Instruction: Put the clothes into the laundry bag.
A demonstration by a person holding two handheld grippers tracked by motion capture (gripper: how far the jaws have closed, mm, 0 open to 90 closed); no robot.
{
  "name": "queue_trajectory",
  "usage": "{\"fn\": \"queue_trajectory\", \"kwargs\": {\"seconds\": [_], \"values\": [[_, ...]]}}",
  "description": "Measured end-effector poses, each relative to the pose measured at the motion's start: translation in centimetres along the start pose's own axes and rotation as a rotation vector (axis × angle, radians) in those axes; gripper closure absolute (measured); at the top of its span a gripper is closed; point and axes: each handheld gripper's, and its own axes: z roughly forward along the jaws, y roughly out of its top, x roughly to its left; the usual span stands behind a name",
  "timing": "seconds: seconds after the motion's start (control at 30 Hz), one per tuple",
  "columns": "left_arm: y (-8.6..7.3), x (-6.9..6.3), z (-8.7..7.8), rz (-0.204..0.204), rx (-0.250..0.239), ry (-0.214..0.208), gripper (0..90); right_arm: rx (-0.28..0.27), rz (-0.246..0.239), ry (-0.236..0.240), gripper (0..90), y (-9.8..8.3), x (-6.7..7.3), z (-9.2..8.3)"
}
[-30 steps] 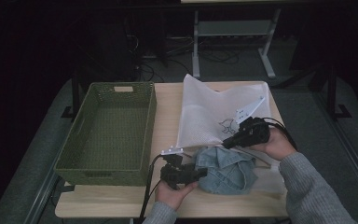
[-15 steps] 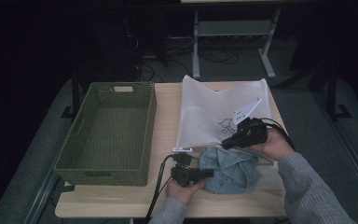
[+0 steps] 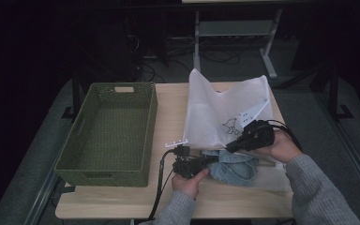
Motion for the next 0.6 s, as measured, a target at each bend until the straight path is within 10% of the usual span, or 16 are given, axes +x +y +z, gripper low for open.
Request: {"fn": "queue_trajectory", "kwargs": {"seconds": [0.23, 0.47, 0.6], "values": [[-1.3, 1.4, 0.2, 0.01, 0.038, 0.06, 80.1, 0.034, 0.016, 0.006, 87.5, -0.2, -0.4, 0.9], [-2.5, 2.0, -1.3, 0.06, 0.122, 0.146, 37.4, 0.037, 0.026, 0.004, 87.3, -0.4, -0.8, 1.5], [-2.8, 2.1, -1.1, 0.08, 0.152, 0.153, 41.9, 0.036, 0.027, -0.004, 87.3, -0.2, -0.8, 1.6]]}}
